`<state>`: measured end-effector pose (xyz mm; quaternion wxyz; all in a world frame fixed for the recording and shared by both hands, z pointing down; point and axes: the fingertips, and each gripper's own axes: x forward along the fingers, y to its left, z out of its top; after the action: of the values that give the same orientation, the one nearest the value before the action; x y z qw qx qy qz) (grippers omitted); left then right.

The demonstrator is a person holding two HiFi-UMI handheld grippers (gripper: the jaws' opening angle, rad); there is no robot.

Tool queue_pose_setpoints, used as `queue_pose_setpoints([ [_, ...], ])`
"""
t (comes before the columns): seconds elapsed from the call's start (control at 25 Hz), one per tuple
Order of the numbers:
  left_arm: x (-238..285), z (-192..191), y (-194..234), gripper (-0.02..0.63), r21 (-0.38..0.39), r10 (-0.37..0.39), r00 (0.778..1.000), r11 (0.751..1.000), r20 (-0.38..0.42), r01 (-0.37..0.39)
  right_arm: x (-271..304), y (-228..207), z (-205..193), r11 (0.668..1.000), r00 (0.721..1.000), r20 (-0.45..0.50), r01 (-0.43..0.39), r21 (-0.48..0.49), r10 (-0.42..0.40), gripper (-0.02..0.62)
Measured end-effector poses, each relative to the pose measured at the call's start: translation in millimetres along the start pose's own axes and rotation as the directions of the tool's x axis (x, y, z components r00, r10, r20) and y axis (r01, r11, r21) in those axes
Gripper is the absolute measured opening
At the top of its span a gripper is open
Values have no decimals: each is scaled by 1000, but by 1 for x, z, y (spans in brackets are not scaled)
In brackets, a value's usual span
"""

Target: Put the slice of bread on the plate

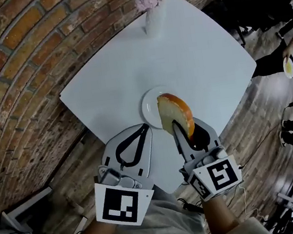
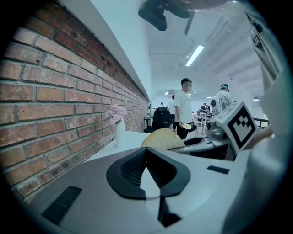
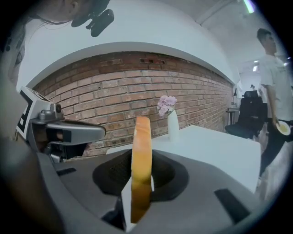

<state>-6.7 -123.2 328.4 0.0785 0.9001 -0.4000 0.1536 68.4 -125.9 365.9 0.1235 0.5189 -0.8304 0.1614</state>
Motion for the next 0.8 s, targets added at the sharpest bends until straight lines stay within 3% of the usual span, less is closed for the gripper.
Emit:
queue_pose_setpoints([
  [0.24,6,-5,5,11,-11,26,1000,1000,-16,-27,25,3,-22,997,994,-81,-76,26,78,94],
  [0.8,40,-24,7,11,-78,28,997,996,-78,-35,54,-12,-53,989,970,-196,-130,67,141,94],
])
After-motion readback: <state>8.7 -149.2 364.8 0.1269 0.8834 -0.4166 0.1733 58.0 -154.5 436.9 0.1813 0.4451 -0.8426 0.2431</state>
